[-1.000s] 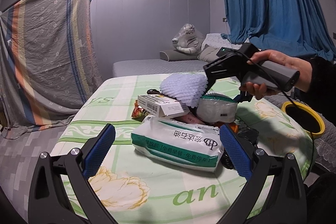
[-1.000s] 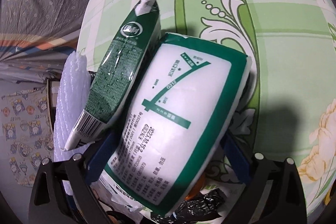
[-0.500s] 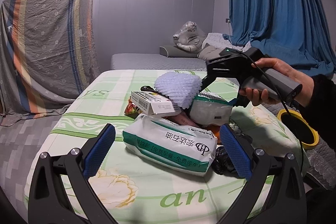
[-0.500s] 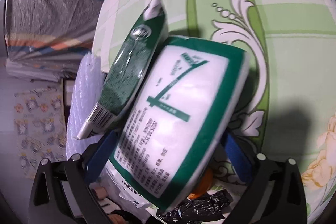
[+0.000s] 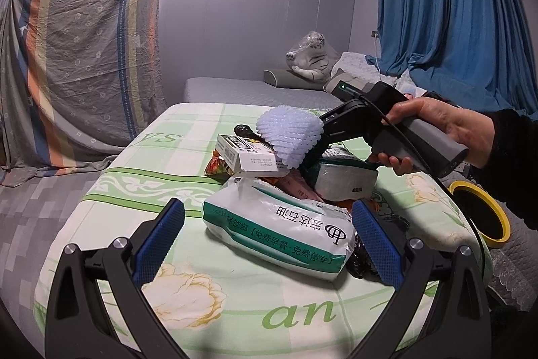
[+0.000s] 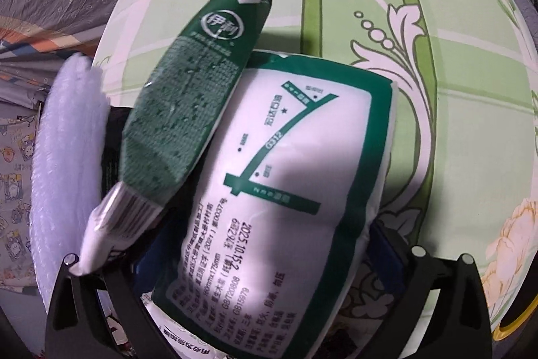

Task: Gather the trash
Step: 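Grasp the white-green tissue pack with the right gripper, then carry the tissue pack toward the bin with the right gripper while the left gripper grasps the black plastic bag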

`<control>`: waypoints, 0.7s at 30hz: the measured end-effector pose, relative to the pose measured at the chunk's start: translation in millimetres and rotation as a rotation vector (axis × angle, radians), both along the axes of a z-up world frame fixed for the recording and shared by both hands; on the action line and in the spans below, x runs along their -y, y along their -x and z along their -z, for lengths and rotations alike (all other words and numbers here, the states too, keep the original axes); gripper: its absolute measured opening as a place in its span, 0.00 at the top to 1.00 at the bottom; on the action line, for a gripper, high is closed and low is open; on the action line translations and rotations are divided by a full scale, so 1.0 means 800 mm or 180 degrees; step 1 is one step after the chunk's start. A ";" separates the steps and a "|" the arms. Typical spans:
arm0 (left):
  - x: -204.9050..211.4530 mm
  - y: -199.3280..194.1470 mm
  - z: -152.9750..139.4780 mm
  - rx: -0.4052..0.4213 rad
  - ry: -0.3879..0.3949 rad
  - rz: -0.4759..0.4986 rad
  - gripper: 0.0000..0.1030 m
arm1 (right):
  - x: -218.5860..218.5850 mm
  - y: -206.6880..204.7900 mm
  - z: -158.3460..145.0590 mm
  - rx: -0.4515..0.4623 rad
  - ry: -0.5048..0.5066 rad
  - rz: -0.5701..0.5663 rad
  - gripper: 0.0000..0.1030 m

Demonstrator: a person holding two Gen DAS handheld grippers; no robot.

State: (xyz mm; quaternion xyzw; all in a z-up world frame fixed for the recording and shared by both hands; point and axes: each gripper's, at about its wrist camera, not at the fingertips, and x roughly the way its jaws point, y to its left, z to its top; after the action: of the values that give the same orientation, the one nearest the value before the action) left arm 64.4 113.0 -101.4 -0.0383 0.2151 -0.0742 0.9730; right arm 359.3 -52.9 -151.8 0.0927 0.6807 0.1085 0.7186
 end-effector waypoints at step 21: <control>0.153 -0.023 0.018 -0.0658 -0.0746 0.1594 0.08 | 0.200 0.176 -0.097 0.0968 -0.1656 0.0363 0.24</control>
State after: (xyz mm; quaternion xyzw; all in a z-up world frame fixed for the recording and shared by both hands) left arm 82.7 -9.2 -116.1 0.1212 0.3229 -0.2823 0.8952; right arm 218.5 -212.9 -74.3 0.2944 0.5083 0.2512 0.7693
